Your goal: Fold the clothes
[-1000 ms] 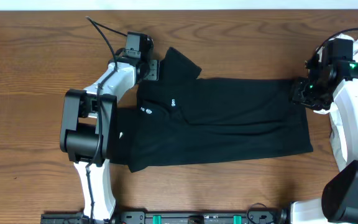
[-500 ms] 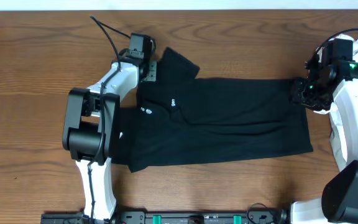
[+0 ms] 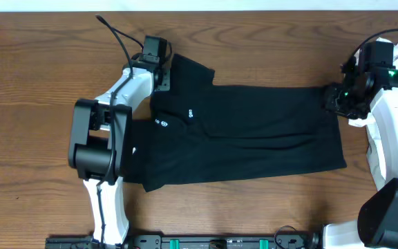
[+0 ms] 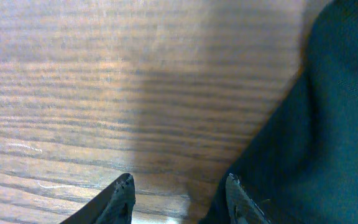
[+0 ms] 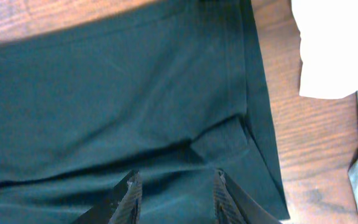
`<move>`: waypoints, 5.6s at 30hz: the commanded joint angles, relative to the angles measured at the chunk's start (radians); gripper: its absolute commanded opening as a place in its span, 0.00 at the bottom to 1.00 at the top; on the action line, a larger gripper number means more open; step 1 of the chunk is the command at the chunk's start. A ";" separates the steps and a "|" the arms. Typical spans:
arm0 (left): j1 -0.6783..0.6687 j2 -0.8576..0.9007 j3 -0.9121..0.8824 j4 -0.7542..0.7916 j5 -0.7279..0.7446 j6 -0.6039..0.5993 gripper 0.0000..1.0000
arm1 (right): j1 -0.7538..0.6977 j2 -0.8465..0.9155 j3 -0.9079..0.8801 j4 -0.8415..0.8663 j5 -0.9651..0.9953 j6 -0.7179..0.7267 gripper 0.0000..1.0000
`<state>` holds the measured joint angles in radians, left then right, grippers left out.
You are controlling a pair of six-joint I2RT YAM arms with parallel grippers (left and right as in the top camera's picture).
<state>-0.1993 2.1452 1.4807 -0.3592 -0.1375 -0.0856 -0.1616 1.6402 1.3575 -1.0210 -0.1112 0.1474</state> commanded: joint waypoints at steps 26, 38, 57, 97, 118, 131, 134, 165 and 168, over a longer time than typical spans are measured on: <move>-0.013 0.021 0.001 0.359 0.332 -0.024 0.50 | -0.015 0.061 -0.006 0.192 0.053 -0.014 0.43; -0.014 0.112 0.001 0.407 0.328 -0.024 0.50 | -0.015 0.114 -0.006 0.201 0.062 -0.015 0.43; -0.013 0.130 0.001 0.409 0.339 -0.024 0.07 | -0.017 0.114 -0.006 0.271 0.100 -0.022 0.56; -0.007 0.028 0.001 0.360 0.362 -0.024 0.07 | -0.119 0.453 -0.006 0.553 -0.163 -0.576 0.59; -0.006 0.024 0.001 0.360 0.361 -0.016 0.06 | -0.120 0.460 -0.003 0.594 -0.172 -0.562 0.40; -0.007 0.024 0.001 0.356 0.324 -0.016 0.06 | -0.119 0.473 -0.004 0.626 -0.218 -0.626 0.58; -0.007 0.024 0.001 0.343 0.324 -0.016 0.06 | -0.120 0.464 -0.002 0.644 -0.249 -0.635 0.99; -0.007 0.024 0.001 0.329 0.324 -0.017 0.06 | -0.127 0.375 0.036 0.462 -0.311 -0.707 0.89; -0.007 0.024 0.001 0.329 0.324 -0.017 0.06 | -0.126 0.430 0.036 0.453 -0.315 -0.707 0.85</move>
<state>-0.2111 2.1963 1.4849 -0.0326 0.2020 -0.1074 -0.2974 2.0243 1.3930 -0.5613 -0.4114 -0.5388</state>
